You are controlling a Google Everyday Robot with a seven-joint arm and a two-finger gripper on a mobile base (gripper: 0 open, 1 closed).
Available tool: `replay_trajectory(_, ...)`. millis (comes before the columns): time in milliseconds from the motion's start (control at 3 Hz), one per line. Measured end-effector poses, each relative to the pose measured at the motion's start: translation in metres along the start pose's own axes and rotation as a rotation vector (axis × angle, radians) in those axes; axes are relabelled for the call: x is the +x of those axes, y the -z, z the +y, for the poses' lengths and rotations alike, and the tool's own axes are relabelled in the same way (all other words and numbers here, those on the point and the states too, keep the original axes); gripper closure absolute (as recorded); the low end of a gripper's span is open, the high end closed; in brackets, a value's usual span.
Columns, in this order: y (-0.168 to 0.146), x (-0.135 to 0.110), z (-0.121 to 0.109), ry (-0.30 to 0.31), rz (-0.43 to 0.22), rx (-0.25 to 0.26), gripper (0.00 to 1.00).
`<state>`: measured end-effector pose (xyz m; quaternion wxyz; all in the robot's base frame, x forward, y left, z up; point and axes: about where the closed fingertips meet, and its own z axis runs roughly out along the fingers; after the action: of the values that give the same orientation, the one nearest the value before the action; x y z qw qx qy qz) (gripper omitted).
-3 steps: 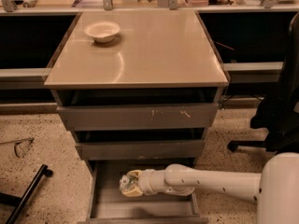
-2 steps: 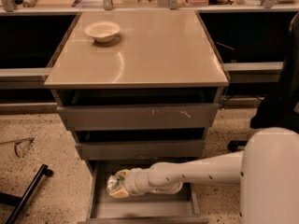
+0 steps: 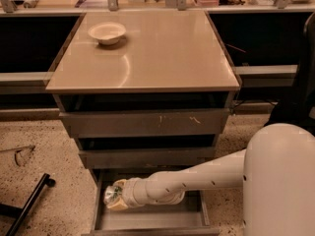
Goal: Pick 7up can from bottom drawer and place on counter
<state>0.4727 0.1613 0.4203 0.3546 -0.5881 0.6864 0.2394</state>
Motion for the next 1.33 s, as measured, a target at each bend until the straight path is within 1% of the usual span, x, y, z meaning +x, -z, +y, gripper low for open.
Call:
replay_trajectory(333, 0.014, -0.013, -0.011, -0.007, -0.064, 0.004, 1.00)
replay_trajectory(667, 0.071, -0.079, -0.045, 0.048, -0.192, 0.044, 1.00)
replay_trajectory(1000, 0.134, -0.144, -0.083, 0.153, -0.230, 0.139, 1.00)
replay_trajectory(1333, 0.139, -0.151, -0.084, 0.175, -0.223, 0.147, 1.00)
